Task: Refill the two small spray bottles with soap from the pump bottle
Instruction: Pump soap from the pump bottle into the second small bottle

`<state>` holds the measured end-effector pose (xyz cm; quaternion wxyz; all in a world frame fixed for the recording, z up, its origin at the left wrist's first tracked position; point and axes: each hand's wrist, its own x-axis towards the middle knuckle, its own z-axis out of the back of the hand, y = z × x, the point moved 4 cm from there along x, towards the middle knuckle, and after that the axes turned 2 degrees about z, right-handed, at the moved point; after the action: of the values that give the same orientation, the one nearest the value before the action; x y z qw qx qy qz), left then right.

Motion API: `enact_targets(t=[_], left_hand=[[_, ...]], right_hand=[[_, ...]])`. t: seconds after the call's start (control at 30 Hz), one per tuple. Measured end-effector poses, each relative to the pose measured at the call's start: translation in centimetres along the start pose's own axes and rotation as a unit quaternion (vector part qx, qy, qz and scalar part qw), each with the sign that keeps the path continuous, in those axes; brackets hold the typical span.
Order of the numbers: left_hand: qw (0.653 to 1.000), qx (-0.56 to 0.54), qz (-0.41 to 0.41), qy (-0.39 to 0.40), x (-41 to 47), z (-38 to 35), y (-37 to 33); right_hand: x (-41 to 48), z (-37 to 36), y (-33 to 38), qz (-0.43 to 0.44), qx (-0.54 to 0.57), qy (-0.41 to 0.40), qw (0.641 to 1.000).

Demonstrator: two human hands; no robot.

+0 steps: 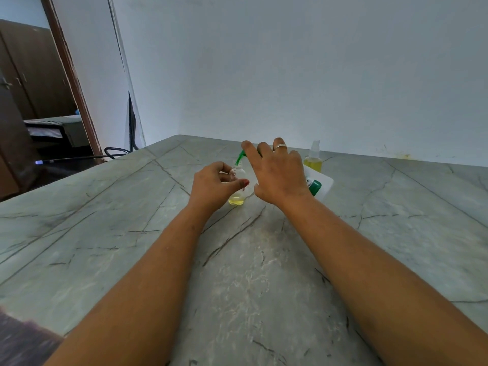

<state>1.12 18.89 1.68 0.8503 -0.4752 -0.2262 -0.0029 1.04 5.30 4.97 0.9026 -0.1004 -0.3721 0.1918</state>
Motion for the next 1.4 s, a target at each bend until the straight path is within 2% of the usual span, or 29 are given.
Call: enact_targets(t=[0.63,0.97,1.4], left_hand=[[1.000,0.011,-0.009,0.004,-0.2,-0.1,-0.3],[0.999,-0.034,-0.018,0.005,-0.7,-0.2,-1.3],[0.996,-0.036,-0.048,0.063,-3.7,-2.4,-4.1]], right_hand=[[-0.4,0.2,-0.4,0.002,0.000,-0.008,1.000],[-1.0,1.0,-0.9,-0.009,0.012,-0.005,1.000],[-5.1,4.1,-3.6,-0.041,-0.011,0.024,0.999]])
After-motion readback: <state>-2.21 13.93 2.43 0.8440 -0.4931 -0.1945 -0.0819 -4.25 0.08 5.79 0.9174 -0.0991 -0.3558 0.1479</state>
